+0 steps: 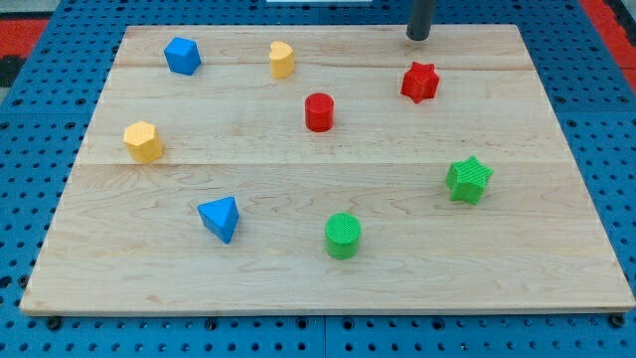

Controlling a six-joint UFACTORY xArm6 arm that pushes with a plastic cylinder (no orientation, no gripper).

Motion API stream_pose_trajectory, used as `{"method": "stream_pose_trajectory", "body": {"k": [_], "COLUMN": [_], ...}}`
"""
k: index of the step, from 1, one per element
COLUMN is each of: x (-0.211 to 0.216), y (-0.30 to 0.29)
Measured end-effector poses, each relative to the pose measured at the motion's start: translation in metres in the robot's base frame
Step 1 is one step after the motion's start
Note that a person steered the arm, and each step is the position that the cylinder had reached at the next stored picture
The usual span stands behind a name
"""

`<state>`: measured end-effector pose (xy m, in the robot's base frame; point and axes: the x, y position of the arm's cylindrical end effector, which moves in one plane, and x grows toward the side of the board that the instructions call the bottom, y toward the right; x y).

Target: Move the yellow heart to the bottom right side of the blue cube

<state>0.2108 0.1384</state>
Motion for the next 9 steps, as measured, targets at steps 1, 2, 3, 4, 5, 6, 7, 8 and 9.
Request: {"method": "stream_pose_trajectory", "body": {"k": [1,2,3,4,5,6,7,8,9], "x": [0.000,0.001,0.001,0.002,0.003,0.014,0.061,0.069,0.030], "y": [0.000,0.000,0.000,-0.012,-0.016,-0.028,-0.063,-0.101,-0.139]}}
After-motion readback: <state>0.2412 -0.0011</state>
